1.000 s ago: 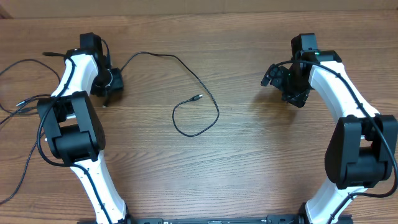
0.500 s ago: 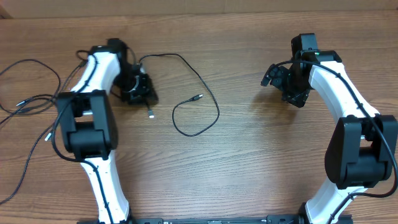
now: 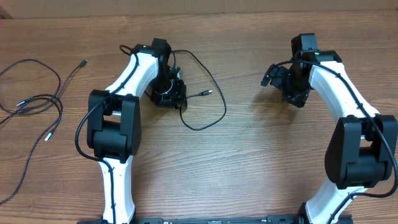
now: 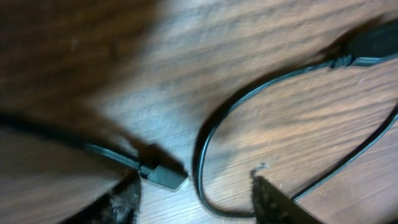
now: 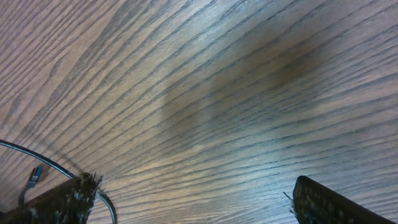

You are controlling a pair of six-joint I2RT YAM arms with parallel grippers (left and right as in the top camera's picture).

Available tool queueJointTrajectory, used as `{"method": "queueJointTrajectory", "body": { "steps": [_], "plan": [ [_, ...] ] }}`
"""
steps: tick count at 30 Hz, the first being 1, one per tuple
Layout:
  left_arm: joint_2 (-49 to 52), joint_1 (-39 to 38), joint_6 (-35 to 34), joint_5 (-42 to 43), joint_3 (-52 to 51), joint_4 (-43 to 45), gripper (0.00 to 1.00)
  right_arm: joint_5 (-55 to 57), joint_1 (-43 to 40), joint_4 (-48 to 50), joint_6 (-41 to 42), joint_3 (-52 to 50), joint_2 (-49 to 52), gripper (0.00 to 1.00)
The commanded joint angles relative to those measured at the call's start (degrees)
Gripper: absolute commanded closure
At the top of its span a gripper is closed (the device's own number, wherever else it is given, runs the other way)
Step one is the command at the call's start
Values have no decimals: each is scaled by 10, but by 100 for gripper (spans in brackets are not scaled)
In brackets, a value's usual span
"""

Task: Untangle cables

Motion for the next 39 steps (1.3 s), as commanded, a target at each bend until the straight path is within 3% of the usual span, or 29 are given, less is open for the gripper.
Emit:
{"method": "queueJointTrajectory", "body": {
  "steps": [1,4,10,13,20,27,32,39],
  "plan": [
    [0,4,-15,-28,53,-24,35,3,0,1,-1,5,1,0],
    [-2,-9,-48,-35,62,-23,22,3,0,1,-1,5,1,0],
    [-1,-55,-97,-179,37,12,11,3,0,1,-1,5,1,0],
    [1,-78,-99,-219,20,20,0,3,0,1,-1,5,1,0],
    [3,-98,-155,-310,-12,14,0,3,0,1,-1,5,1,0],
    [3,-80,-163,-311,-3,-6,0,3,0,1,-1,5,1,0],
    [2,-59,-236,-312,-3,-11,0,3,0,1,-1,5,1,0],
    [2,-47,-254,-311,-53,79,2,3,0,1,-1,5,1,0]
  ]
}}
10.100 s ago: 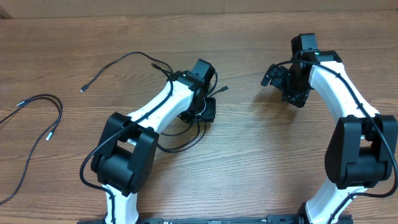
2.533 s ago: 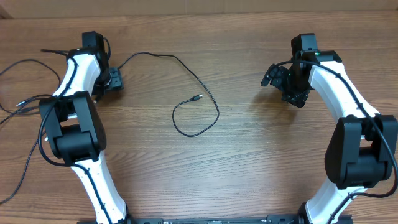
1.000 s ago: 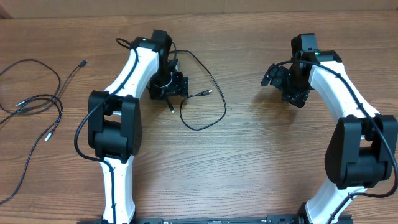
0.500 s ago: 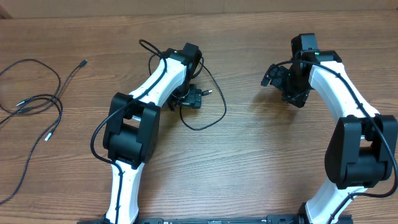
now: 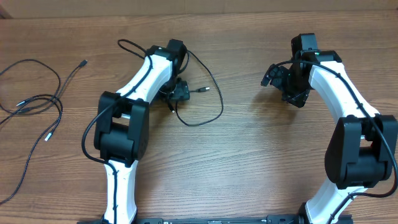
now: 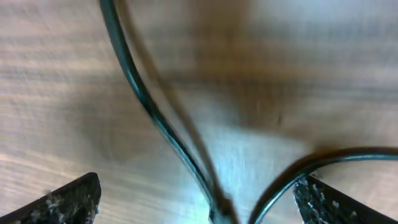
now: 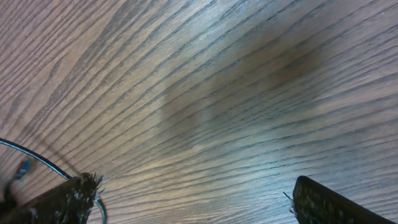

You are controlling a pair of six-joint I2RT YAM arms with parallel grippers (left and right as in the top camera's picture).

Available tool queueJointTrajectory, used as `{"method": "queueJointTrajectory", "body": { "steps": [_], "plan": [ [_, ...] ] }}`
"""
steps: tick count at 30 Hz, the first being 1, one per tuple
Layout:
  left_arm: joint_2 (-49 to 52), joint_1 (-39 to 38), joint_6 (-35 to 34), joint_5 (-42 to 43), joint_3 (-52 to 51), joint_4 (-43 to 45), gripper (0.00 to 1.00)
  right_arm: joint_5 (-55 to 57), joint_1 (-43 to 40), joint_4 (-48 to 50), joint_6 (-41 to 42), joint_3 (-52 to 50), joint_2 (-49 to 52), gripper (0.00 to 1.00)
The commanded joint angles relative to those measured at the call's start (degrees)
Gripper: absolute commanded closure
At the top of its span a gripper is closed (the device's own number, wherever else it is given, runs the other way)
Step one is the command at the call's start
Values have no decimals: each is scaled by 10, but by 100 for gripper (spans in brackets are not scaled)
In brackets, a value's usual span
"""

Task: Untangle cables

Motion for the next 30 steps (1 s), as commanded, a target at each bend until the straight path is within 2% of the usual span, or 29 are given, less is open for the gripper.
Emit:
{"method": "queueJointTrajectory", "body": {
  "steps": [1,2,3,4,5,8,12,14,17,20,25,30],
  "plan": [
    [15,5,-24,-27,-48,37,9,3,0,1,-1,5,1,0],
    [15,5,-21,-24,-53,44,23,3,0,1,-1,5,1,0],
    [15,5,-17,-23,-56,47,43,3,0,1,-1,5,1,0],
    [15,5,-13,-22,-56,47,58,3,0,1,-1,5,1,0],
    [15,5,-6,-17,-56,47,62,3,0,1,-1,5,1,0],
    [15,5,36,19,-56,51,65,3,0,1,-1,5,1,0],
    [15,5,134,138,-56,32,72,3,0,1,-1,5,1,0],
    [15,4,158,171,-56,16,73,3,0,1,-1,5,1,0],
    [15,3,182,198,-56,-23,80,3,0,1,-1,5,1,0],
    [15,2,193,198,-56,-46,95,3,0,1,-1,5,1,0],
    [15,-1,193,197,-56,-59,96,3,0,1,-1,5,1,0],
    [15,-8,141,149,-56,-87,92,3,0,1,-1,5,1,0]
  ]
}}
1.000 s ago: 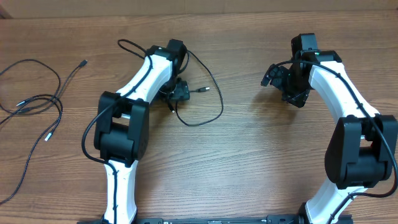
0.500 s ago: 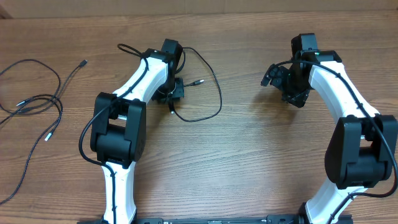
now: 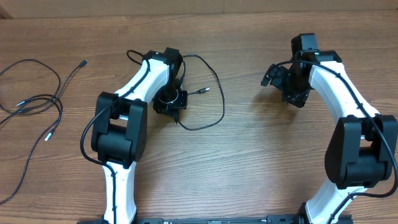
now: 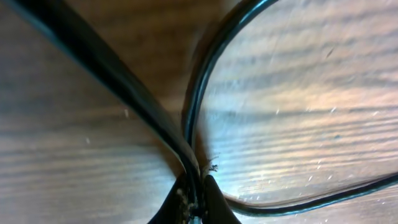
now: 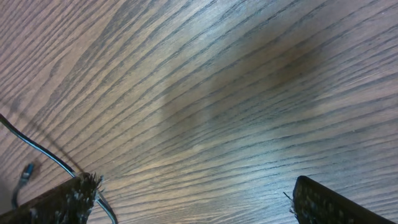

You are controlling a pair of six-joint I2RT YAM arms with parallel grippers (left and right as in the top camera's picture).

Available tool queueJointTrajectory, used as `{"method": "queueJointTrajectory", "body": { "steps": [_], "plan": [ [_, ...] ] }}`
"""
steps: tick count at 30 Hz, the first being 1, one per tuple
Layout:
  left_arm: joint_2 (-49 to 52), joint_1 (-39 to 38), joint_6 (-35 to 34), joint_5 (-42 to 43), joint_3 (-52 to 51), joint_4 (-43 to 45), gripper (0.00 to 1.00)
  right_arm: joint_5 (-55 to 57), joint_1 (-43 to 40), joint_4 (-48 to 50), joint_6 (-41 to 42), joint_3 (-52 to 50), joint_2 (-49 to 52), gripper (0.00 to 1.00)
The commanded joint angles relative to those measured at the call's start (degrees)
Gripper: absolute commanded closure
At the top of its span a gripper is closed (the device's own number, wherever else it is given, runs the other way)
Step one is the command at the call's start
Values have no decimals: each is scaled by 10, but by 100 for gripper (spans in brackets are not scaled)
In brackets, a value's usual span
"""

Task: Untangle cables

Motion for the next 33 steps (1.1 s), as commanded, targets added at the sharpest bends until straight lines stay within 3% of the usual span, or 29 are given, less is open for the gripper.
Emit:
{"method": "queueJointTrajectory", "body": {
  "steps": [1,2,6,13,17,24,29,33],
  "plan": [
    [25,-12,-35,-53,-17,-18,86,3,0,1,-1,5,1,0],
    [25,-17,-43,-80,-17,-31,67,3,0,1,-1,5,1,0],
    [25,-30,-40,-91,-17,-47,51,3,0,1,-1,5,1,0],
    [23,-38,-64,-152,7,-56,50,3,0,1,-1,5,1,0],
    [23,-38,-71,-149,71,-85,46,3,0,1,-1,5,1,0],
    [23,-56,-68,-144,191,-124,49,3,0,1,-1,5,1,0],
    [26,-89,-30,-132,189,-67,55,3,0,1,-1,5,1,0],
    [26,-113,10,-132,164,-16,46,3,0,1,-1,5,1,0]
  ]
}}
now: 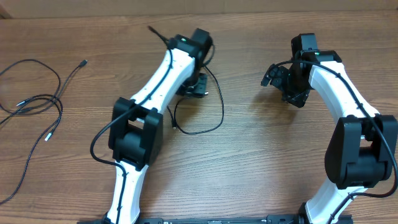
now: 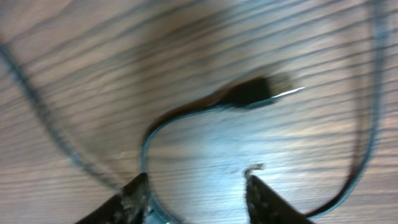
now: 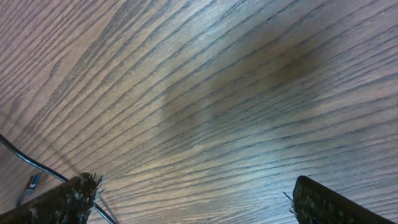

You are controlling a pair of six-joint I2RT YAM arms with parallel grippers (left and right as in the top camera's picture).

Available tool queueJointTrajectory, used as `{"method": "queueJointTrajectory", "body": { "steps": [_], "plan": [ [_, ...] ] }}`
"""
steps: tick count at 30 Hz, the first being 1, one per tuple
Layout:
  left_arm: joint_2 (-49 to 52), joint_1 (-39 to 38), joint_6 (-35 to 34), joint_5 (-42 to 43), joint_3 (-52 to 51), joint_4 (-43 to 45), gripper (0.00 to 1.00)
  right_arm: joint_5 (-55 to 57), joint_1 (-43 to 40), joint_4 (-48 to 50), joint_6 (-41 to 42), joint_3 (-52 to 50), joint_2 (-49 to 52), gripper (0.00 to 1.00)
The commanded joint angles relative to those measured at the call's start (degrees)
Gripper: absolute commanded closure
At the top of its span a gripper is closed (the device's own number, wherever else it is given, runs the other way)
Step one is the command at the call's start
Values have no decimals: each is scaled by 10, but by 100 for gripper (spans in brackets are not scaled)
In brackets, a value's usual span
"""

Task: Untangle cables

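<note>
A thin black cable point(image 1: 222, 107) loops on the wood table beside my left gripper point(image 1: 194, 86); one end point(image 1: 150, 28) points to the far edge, another point(image 1: 172, 125) lies nearer. In the left wrist view the left gripper point(image 2: 196, 185) is open, the cable running past its left finger point(image 2: 135, 194) and a black plug point(image 2: 255, 91) lying ahead. My right gripper point(image 3: 193, 186) is open over bare wood at the right point(image 1: 291, 92); a stretch of cable point(image 3: 31, 163) shows at its lower left.
A second bunch of thin black cables point(image 1: 36, 102) lies spread at the table's left edge, one plug end point(image 1: 83, 63) pointing toward the middle. Both white arms point(image 1: 155, 81) reach in from the near edge. The table's far edge point(image 1: 249, 12) runs along the top.
My left gripper has moved toward the far right and now stands open; before it was shut on the cable. The cable has shifted with it, one end now near the far edge. The right arm is unmoved.
My left gripper first stood open over the cable's plug at the loop's left side. It then sat open across the cable, then shut on it. Now it is farther right and open, the cable's loop redrawn. The right gripper stayed open and still throughout.
</note>
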Motion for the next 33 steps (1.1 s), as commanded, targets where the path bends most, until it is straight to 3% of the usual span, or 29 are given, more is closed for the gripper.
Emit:
{"method": "queueJointTrajectory", "body": {
  "steps": [1,6,13,14,15,17,18,22,25,29,33],
  "plan": [
    [2,-25,53,1,-27,36,43,3,0,1,-1,5,1,0],
    [2,-36,58,-22,-71,103,36,3,0,1,-1,5,1,0],
    [2,-35,49,-76,-115,188,37,3,0,1,-1,5,1,0],
    [2,-35,49,-83,-115,196,41,3,0,1,-1,5,1,0],
    [2,-35,49,-89,-115,204,52,3,0,1,-1,5,1,0],
    [2,-34,46,-94,-115,213,83,3,0,1,-1,5,1,0],
    [2,-34,43,-95,-115,216,87,3,0,1,-1,5,1,0],
    [5,-32,26,-95,-116,223,74,3,0,1,-1,5,1,0],
    [5,-30,7,-122,-116,221,76,3,0,1,-1,5,1,0],
    [5,-25,-48,-183,-116,208,87,3,0,1,-1,5,1,0],
    [5,-14,-69,-184,-116,202,88,3,0,1,-1,5,1,0]
  ]
}}
